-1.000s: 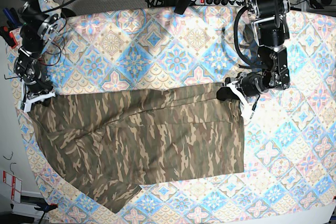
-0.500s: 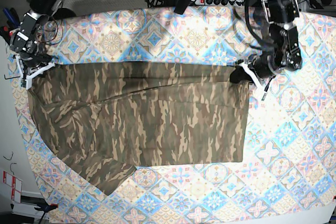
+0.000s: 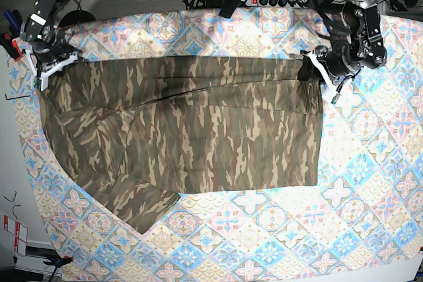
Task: Fold the T-shirt properly
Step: 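Drag the folded shirt with both grippers toward the robot base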
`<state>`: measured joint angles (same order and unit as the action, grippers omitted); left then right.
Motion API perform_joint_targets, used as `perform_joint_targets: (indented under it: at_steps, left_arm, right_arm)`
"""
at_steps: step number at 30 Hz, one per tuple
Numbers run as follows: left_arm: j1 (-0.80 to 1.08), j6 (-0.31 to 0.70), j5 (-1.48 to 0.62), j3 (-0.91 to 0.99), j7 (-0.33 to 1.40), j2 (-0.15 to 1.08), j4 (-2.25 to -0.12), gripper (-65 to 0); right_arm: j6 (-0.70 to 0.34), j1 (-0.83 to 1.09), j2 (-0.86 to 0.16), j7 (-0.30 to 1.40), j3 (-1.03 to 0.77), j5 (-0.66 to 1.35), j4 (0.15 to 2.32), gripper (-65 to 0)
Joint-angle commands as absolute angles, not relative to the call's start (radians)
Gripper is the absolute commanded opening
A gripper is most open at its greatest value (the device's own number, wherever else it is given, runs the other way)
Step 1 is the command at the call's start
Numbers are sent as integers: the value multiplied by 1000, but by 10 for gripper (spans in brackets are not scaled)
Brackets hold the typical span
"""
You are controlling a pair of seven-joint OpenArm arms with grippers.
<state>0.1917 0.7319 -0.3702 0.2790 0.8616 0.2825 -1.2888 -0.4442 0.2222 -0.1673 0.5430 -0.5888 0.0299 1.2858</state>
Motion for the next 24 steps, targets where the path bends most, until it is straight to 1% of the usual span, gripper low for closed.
perform_joint_targets:
  at_steps: [1,6,11,14,21,24]
  left_arm:
    - [231,698,-217,278,997,289,-1273,-600]
    - [275,698,-191,278,952,288,-1277,-600]
    - [348,698,-140,278,923,288,-1307,-600]
    - [410,698,-137,278,877,288,-1328,-600]
    - [504,698,-140,282,849,289,-1353,-600]
    - [529,698,-136,320,814,289,-1351,-600]
  right_arm:
    - [-437,248,-168,575,-595,5,1305,-615]
    - [-438,315,-142,575,-593,5,1359,-615]
    - [-438,358,-142,575,-591,5,1363,-615]
    - [-438,383,-142,575,-591,5,1368,-615]
    - [-438,426,-140,568,-591,5,1368,-615]
    - [-438,426,-127,570,-591,5,1368,-615]
